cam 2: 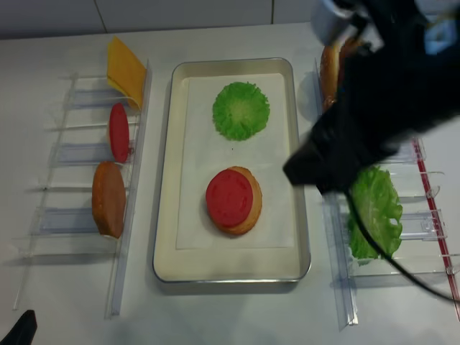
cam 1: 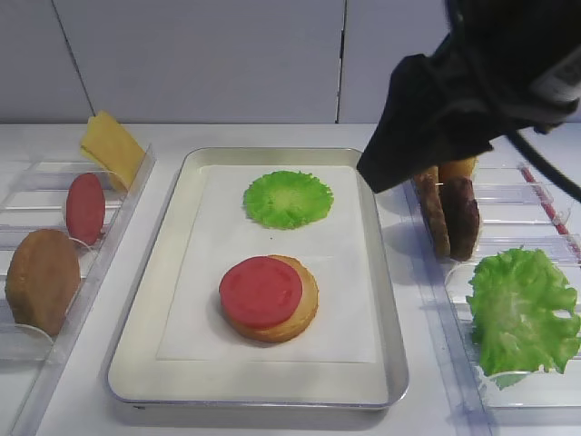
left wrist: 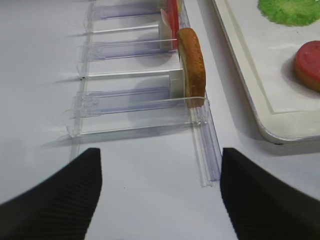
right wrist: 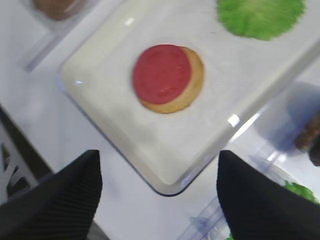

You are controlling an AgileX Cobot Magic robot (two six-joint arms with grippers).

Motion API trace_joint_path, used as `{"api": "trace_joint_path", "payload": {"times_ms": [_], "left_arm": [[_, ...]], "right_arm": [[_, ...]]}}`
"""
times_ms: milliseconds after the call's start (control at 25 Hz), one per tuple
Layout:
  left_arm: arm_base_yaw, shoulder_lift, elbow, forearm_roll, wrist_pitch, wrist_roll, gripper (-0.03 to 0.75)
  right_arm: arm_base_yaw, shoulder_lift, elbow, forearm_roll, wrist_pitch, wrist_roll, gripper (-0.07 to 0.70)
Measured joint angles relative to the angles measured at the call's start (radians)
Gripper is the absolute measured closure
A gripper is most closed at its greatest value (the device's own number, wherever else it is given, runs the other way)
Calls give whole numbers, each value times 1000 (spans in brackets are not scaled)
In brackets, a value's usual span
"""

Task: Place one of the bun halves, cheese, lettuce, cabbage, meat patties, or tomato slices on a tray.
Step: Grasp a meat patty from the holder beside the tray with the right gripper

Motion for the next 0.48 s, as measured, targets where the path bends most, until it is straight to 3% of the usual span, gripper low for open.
{"api": "trace_joint_path", "payload": {"times_ms": [80, 240, 480], "left_arm": [[0, 0, 0, 0, 0, 0, 242], [0, 0, 0, 0, 0, 0, 242], [0, 0, 0, 0, 0, 0, 242]], "right_arm": [[12, 61, -42, -129, -7, 152, 106], [19, 162, -91, -319, -8, 356, 106], [19, 259, -99, -462, -49, 449, 180]]}}
